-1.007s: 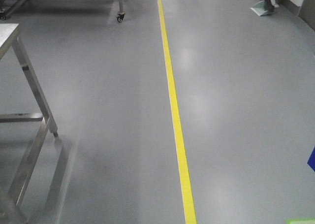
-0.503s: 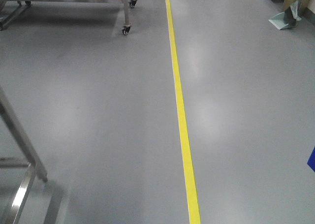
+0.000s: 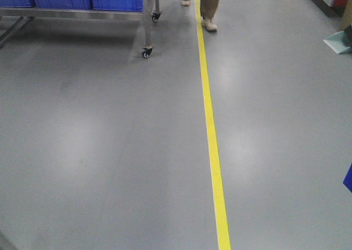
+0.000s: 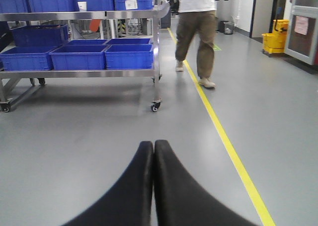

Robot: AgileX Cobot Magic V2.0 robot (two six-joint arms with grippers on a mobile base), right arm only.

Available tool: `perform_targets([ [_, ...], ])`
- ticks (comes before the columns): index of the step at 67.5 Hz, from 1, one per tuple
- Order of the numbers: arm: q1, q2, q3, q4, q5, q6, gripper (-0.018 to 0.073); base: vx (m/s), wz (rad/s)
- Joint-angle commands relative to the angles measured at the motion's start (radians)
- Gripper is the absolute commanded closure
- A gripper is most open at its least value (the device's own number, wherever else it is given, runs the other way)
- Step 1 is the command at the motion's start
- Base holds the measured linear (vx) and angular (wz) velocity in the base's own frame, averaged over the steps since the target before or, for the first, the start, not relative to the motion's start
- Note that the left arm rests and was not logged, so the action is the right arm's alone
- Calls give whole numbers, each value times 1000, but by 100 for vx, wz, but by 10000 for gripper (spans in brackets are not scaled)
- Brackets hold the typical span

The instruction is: Pour parts from conveyor to right shelf

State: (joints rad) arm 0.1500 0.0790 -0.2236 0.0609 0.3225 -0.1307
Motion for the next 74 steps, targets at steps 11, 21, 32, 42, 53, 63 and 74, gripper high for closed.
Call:
perform_targets([
  [11,-1,12,-26,-3,-82,-8,565,74,16],
  [21,-1,12,-26,-3,-82,-8,565,72,17],
  [32,-1,12,-26,-3,-82,-8,565,70,11],
  [42,-1,12,-26,-3,-82,-8,565,70,4],
  [53,-1,12,-26,-3,-82,-8,565,71,0],
  [63,-1,12,-26,-3,-82,-8,565,70,-2],
  [74,-1,12,-26,-3,-82,-8,565,67,7],
])
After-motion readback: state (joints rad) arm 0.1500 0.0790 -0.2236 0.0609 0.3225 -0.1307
